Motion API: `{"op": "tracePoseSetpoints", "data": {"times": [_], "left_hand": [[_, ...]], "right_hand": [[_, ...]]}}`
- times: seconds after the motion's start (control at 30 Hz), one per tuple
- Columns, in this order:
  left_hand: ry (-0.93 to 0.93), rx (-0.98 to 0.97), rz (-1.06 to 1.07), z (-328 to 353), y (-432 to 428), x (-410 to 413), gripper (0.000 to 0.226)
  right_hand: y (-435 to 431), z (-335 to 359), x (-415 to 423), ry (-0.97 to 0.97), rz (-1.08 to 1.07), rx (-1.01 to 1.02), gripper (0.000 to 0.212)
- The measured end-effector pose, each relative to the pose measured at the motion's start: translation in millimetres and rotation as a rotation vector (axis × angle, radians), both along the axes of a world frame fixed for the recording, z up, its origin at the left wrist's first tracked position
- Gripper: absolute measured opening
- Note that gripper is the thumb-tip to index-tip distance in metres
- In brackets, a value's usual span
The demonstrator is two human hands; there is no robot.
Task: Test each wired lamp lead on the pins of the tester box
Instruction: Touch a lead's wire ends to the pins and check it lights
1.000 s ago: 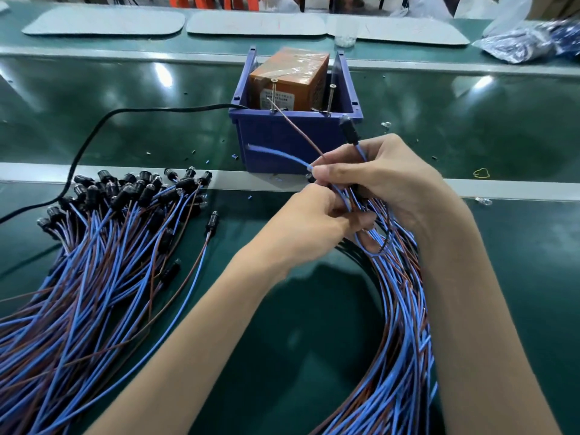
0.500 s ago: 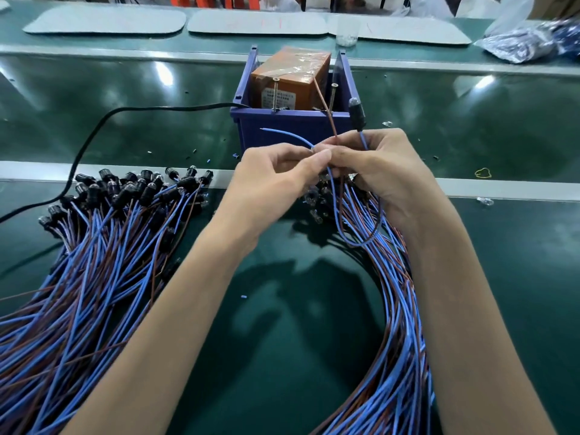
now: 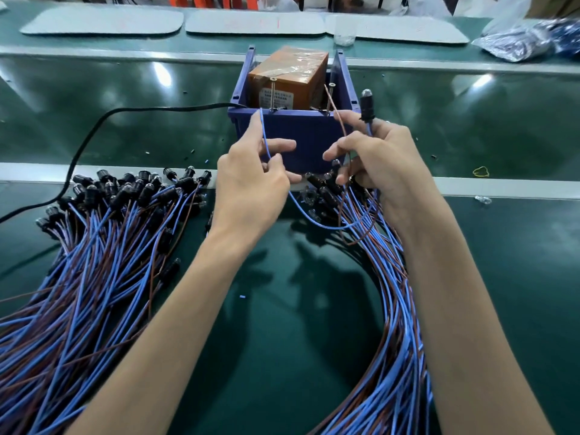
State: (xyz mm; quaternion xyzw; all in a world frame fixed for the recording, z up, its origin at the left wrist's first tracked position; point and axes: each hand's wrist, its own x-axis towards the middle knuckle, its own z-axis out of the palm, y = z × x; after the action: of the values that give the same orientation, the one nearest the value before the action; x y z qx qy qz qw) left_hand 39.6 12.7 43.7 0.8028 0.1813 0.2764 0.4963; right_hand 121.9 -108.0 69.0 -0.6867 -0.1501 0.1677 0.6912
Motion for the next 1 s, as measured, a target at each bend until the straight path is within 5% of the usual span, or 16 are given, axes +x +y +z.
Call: {"op": "tracePoseSetpoints", "data": {"times": [0.3, 0.57, 1.0], "left_hand": [[-0.230, -0.115, 0.195, 7, 0, 1, 0.042], [-0.175, -0.310, 0.199, -2, 15, 3, 0.037], [-0.156, -0.428, 0.121, -5, 18, 3, 0.039]], "right_hand": [[-1, -2, 6, 0.000, -0.163, 0.158, 0.023], [-4, -4, 12, 0.012, -0.378, 0.300, 0.019], [-2, -9, 10, 0.072, -0.219, 0.178, 0.021]]}}
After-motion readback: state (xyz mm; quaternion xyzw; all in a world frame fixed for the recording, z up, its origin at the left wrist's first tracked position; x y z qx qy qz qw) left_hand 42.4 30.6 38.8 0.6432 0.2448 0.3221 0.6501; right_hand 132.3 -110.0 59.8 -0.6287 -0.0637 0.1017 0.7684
